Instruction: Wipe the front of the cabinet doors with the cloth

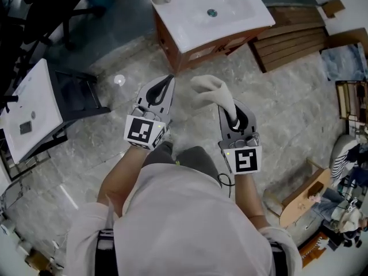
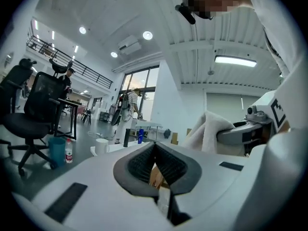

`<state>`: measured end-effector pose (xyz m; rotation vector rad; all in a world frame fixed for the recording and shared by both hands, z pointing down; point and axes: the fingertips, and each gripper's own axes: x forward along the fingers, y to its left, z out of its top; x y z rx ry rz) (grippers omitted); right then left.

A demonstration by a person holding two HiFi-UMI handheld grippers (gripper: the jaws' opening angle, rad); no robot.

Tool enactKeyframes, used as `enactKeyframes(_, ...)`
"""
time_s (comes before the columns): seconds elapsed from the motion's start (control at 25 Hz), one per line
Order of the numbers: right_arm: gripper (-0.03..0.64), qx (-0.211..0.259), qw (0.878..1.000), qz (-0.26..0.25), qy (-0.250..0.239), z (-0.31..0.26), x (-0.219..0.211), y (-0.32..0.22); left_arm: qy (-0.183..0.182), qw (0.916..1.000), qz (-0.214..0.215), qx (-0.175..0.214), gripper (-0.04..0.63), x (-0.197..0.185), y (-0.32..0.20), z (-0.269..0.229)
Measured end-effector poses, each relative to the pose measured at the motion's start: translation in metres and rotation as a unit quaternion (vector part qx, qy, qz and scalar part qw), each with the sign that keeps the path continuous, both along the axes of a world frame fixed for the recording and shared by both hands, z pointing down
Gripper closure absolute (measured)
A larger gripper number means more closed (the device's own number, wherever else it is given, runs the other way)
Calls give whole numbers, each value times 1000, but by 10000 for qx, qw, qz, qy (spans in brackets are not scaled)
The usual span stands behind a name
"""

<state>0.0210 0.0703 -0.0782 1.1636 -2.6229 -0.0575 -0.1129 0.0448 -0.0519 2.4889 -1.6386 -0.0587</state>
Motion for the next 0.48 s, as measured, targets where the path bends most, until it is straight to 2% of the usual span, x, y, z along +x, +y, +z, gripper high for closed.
enactKeyframes(0.2, 535, 47, 9981, -609, -43, 27, 8, -52, 211, 9995, -163, -190, 578, 24, -40, 21)
enactKeyframes(0.36, 535, -175, 9928, -1177, -117, 59, 20, -73, 183, 9981, -470, -358, 578, 44, -46, 37)
enactKeyframes(0.48, 535, -260, 9899, -1392, -43, 83, 26, -91, 293, 9961, -689, -468, 578, 46, -53, 62)
